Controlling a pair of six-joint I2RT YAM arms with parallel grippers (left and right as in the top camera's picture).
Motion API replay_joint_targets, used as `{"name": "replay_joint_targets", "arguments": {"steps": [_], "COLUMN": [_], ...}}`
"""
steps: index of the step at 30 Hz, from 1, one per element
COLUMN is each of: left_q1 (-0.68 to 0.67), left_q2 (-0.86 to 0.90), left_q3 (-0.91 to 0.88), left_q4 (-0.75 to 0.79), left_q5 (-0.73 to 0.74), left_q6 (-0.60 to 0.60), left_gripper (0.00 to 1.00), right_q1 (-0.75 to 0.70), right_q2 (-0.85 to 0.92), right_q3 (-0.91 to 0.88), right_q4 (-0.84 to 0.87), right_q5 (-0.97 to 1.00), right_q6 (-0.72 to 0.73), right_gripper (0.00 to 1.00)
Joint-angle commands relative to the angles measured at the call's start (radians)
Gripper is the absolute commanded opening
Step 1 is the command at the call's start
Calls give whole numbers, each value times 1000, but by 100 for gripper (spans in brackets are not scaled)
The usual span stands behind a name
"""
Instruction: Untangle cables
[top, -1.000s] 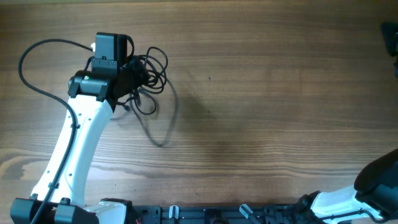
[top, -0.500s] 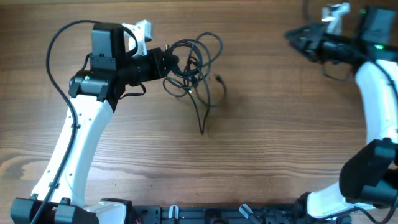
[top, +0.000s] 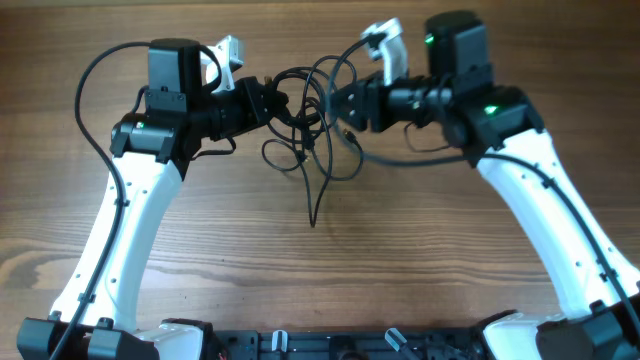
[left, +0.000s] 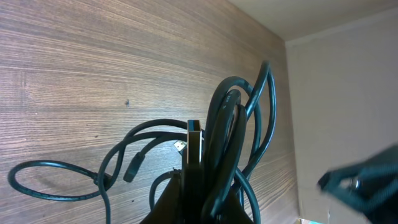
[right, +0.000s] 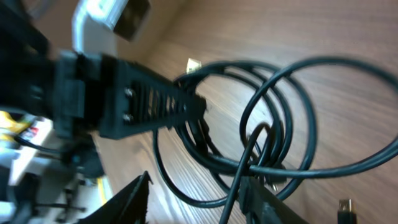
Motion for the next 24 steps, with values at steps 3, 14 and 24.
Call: {"name": "replay_joint_targets", "arguments": {"steps": [3, 14, 24], "left_q1": [-3, -4, -4], "left_q2": [-5, -5, -5], "left_q3": [2, 2, 2], "left_q4": [2, -14, -24], "left_q5": [5, 5, 3], "left_q6": [-18, -16, -9], "left_gripper": [4, 4, 4], "right_q1": [118, 189, 93], "right_q2": [20, 149, -36], "right_q3": [11, 11, 57], "right_q4": [-93, -125, -70], "right_q5": [313, 430, 417], "right_q6": [-20, -20, 15], "right_gripper": [39, 18, 4]}}
